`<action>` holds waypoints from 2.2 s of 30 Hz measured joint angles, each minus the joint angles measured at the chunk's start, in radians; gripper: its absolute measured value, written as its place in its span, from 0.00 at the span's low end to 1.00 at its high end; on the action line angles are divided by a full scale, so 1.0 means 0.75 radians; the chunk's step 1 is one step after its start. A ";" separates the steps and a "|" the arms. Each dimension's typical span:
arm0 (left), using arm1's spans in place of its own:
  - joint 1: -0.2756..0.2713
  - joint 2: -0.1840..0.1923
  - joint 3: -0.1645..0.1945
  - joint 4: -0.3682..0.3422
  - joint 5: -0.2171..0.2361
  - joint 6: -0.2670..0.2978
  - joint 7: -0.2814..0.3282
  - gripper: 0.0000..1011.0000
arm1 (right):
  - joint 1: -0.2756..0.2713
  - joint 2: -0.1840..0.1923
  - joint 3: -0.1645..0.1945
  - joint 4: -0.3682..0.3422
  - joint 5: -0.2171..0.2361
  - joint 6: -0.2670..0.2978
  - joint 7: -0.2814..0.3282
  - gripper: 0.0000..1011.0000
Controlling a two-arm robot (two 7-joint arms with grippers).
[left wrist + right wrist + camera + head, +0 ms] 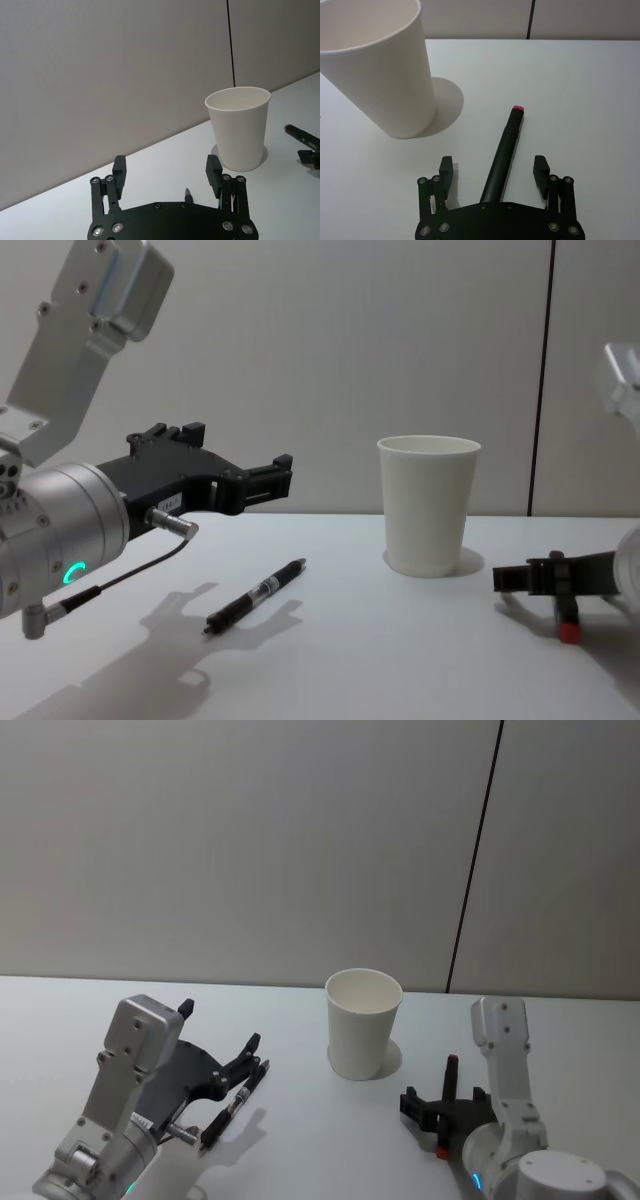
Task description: Place the pen into the pen holder.
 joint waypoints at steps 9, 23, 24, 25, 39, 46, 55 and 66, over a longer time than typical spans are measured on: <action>0.000 0.000 0.000 0.000 0.000 0.000 0.000 0.99 | 0.004 -0.015 0.002 0.015 -0.010 0.002 -0.012 0.98; 0.000 0.000 0.000 0.000 0.000 0.000 0.000 0.99 | 0.007 -0.025 0.003 0.026 -0.017 0.004 -0.019 0.68; 0.000 0.000 0.000 0.000 0.000 0.000 0.000 0.99 | 0.007 -0.026 0.003 0.027 -0.017 0.005 -0.019 0.67; 0.000 0.000 0.000 0.000 0.000 0.000 0.000 0.99 | 0.007 -0.026 0.003 0.027 -0.017 0.005 -0.020 0.65; 0.000 0.000 0.000 0.000 0.000 0.000 0.000 0.99 | 0.007 -0.029 0.003 0.028 -0.018 0.006 -0.021 0.55; 0.000 0.000 0.000 0.000 0.000 0.000 0.000 0.99 | 0.006 -0.030 0.008 0.030 -0.018 -0.001 -0.014 0.50; 0.000 0.000 0.000 0.000 0.000 0.000 0.000 0.99 | 0.006 -0.031 0.011 0.032 -0.018 -0.010 -0.007 0.44; 0.000 0.000 0.000 0.000 0.000 0.000 0.000 0.99 | 0.006 -0.032 0.012 0.033 -0.017 -0.015 -0.002 0.36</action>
